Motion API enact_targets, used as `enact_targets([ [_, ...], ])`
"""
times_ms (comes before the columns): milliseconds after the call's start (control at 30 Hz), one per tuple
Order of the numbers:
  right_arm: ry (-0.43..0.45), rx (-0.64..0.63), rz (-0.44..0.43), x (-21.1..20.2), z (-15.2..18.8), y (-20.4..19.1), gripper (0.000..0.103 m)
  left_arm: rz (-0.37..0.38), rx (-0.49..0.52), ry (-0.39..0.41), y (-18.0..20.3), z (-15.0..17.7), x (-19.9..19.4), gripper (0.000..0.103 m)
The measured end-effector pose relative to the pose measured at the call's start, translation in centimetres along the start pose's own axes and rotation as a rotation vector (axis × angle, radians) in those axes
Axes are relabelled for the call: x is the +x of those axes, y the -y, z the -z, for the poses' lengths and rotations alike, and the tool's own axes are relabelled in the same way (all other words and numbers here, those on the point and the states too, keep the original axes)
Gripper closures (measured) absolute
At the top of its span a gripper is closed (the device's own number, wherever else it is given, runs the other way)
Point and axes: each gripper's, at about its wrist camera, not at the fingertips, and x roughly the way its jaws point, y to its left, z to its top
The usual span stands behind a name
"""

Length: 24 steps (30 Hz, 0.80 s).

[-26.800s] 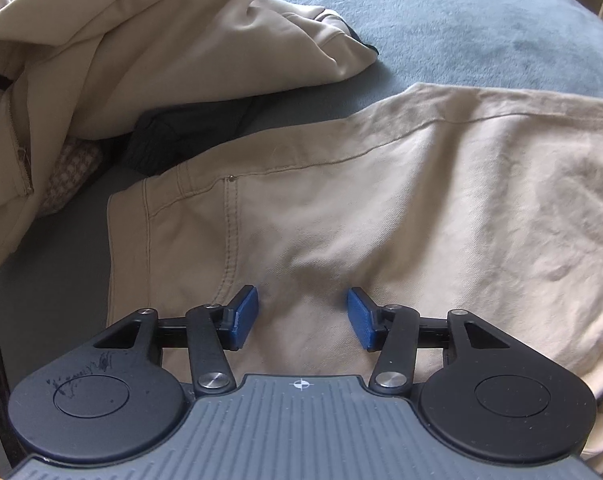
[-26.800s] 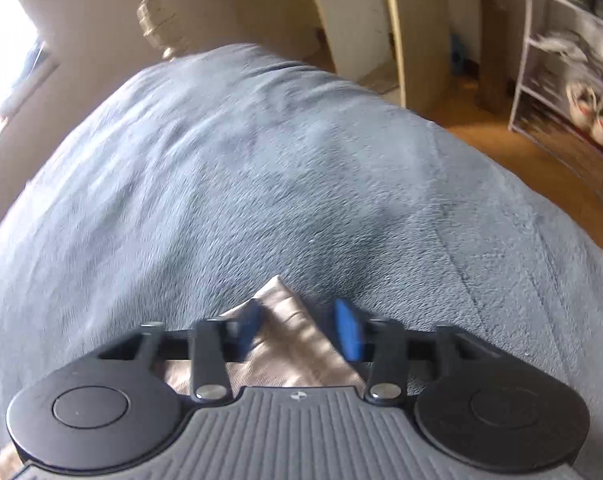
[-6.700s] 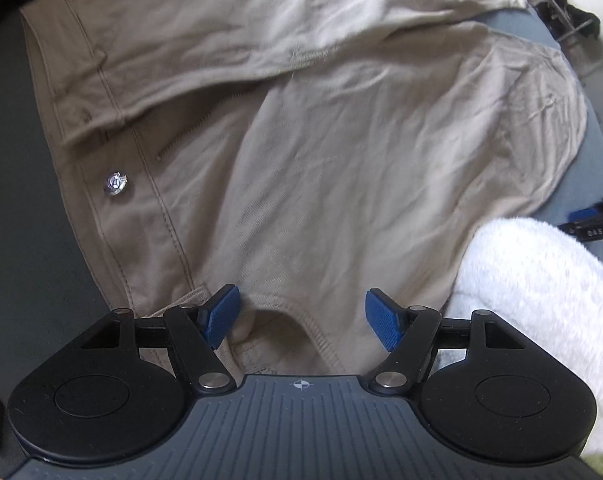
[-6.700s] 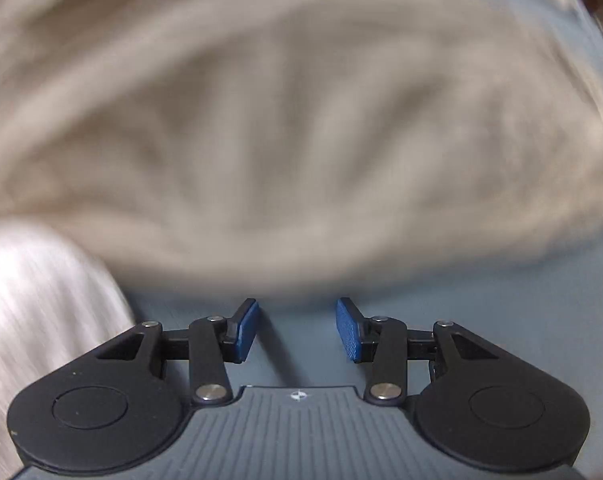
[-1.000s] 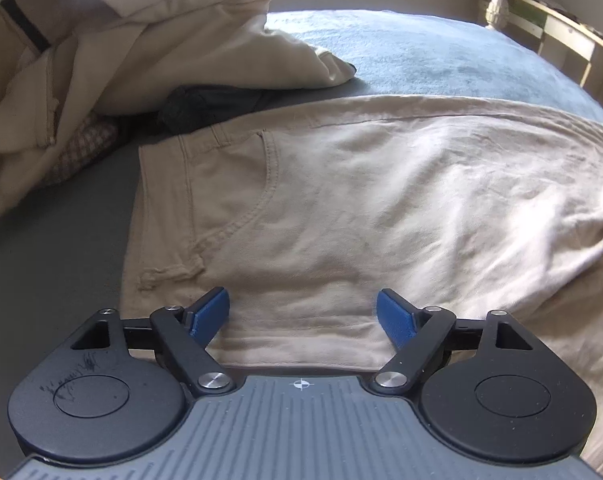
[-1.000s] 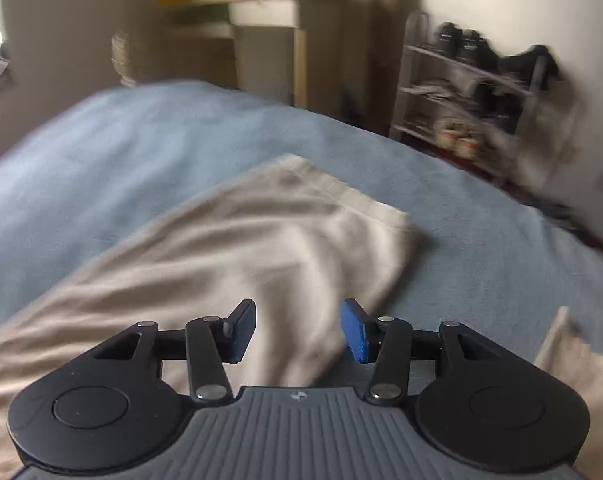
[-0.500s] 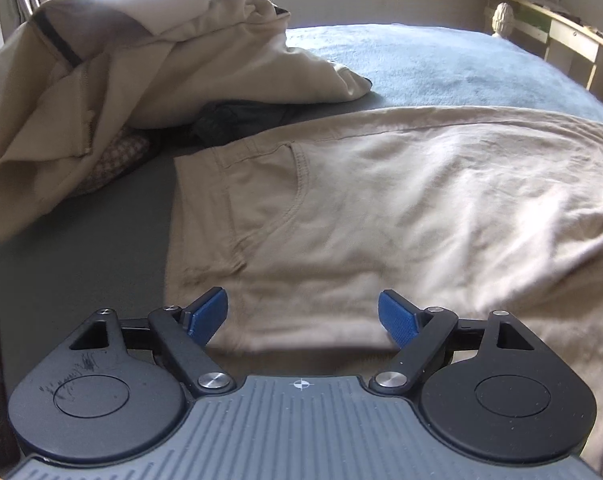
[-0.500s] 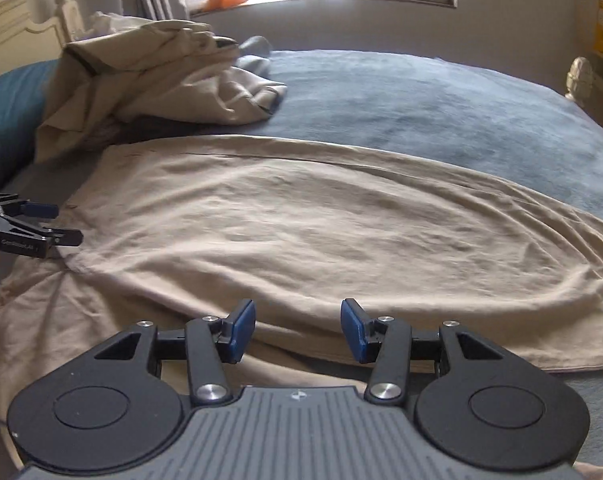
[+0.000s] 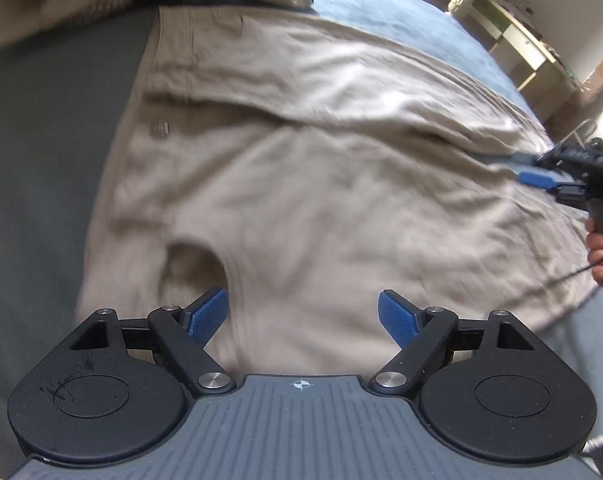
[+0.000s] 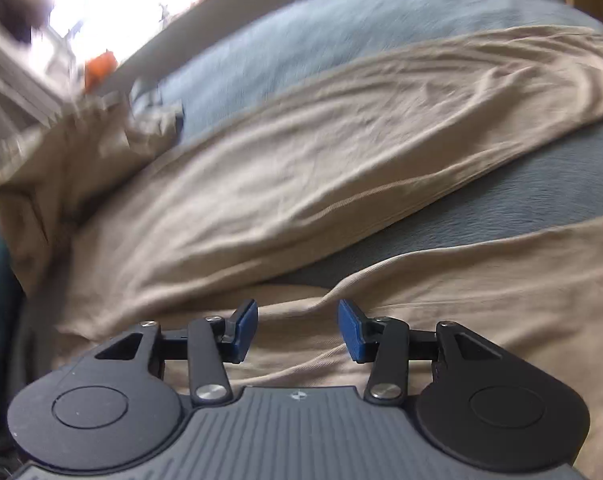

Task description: Fold clothes

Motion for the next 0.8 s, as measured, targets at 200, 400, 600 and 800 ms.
enact_targets([
  [200,0.076,0.308,0.021,-8.7,5.1,6.0,0.05,0.033,-0.14,-0.057,0.3,4.2,-0.3,0.02],
  [400,0.133,0.702,0.054,-13.5,13.7,12.6,0.05,-0.027,-0.271,-0.043,-0.3,5.5,0.2,0.024],
  [600,0.188,0.957,0.039,-14.1,19.2,16.0,0.05,-0.12,-0.414,-0.081,-1.5,4.9,2.0,0.032],
  [800,0.204,1.059,-0.007,-11.8,19.4,17.5,0.05,-0.184,-0.423,-0.074,-0.9,3.7,2.7,0.033],
])
